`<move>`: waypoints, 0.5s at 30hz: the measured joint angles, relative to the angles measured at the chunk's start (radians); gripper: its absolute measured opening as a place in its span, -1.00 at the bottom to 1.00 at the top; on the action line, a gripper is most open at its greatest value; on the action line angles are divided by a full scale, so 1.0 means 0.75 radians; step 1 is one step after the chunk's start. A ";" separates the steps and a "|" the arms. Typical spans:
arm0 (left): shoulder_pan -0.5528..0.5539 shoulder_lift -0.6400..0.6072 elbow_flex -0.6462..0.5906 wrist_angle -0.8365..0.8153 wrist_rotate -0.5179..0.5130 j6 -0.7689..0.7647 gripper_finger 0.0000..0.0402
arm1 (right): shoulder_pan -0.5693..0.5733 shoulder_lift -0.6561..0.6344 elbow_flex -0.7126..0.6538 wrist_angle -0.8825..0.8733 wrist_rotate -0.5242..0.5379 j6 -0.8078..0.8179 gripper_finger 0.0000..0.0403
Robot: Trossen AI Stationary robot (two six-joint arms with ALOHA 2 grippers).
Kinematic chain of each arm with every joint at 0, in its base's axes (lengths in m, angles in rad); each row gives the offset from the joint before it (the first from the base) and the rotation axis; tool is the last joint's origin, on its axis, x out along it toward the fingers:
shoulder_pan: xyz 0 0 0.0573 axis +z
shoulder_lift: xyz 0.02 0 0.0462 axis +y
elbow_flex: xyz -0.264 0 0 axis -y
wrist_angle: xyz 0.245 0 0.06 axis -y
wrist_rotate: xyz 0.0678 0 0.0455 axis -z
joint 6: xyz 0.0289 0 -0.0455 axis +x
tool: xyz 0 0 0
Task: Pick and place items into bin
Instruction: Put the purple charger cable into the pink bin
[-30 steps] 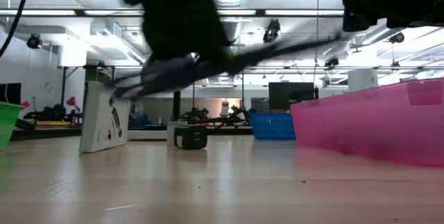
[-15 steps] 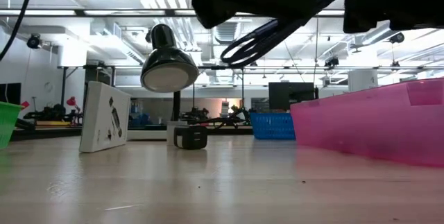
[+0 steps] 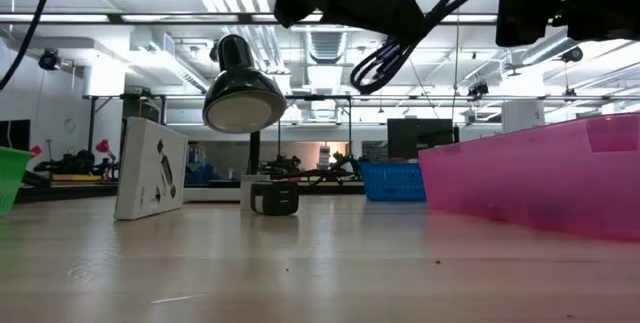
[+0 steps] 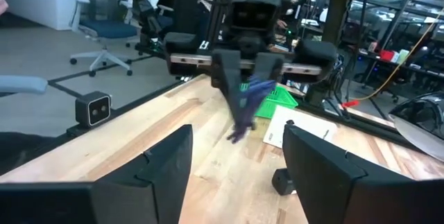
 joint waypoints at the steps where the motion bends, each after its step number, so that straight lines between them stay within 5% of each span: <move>1: 0.006 0.000 -0.001 0.023 -0.022 0.012 -1.00 | 0.000 0.000 0.000 0.000 0.000 -0.004 0.06; 6: 0.043 0.009 -0.007 0.154 -0.045 0.171 -1.00 | 0.000 0.000 0.010 0.005 0.010 -0.008 0.08; 15: 0.075 0.038 -0.009 0.190 -0.056 0.277 -1.00 | 0.000 0.000 0.033 0.006 0.229 -0.031 0.08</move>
